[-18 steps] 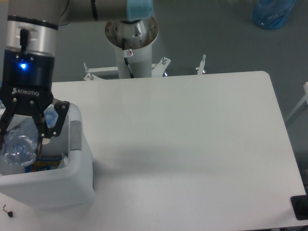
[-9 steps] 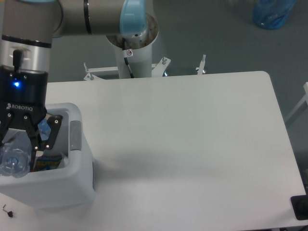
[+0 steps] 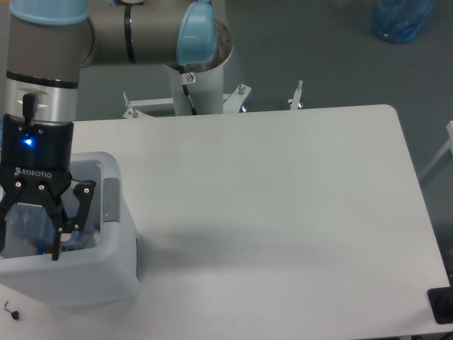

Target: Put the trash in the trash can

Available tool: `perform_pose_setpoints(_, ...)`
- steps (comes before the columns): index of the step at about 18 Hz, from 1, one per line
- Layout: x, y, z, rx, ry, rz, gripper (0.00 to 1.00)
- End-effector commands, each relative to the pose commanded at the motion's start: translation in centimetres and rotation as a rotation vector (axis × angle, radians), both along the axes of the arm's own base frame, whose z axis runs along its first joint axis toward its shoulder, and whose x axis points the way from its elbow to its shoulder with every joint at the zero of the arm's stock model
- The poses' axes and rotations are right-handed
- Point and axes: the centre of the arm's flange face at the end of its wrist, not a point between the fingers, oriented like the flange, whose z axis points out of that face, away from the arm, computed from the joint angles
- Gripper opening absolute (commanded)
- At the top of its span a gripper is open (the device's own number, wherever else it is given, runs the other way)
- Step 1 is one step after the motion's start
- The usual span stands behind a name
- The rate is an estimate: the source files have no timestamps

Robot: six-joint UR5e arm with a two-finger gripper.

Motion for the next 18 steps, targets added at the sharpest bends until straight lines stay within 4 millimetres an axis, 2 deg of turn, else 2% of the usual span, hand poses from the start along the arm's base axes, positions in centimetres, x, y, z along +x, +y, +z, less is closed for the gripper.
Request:
perform_pose_setpoints(2,-1.0,-0.3,0.2,0.002,0.003,0.014,1.0)
perform_pose_setpoints(6,-6.8,-2.4,0.5,0.005,0.014,0.096,1.0)
perform_pose_setpoints(8,-9.2,-3.5,0.5,-0.011,0.049,0.102,1.0)
perform_pose_setpoints(10,-10.7,-4.7,1.3,-0.021,0.096,0.104,1.0)
perform_pose_setpoints(13,-15.1,-8.4,3.2,-0.031,0.141,0.155,1.0)
perform_pose_setpoints(14,-16.4,-10.4,3.4,-0.119,0.229,0.073,1.0)
perform_pose_setpoints(16,-17.5,-12.3,3.5,-0.193,0.276,0.009,1.0)
perform_pose_setpoints(18,-17.7,-13.3,4.0,-0.229,0.303,-0.028,1.0)
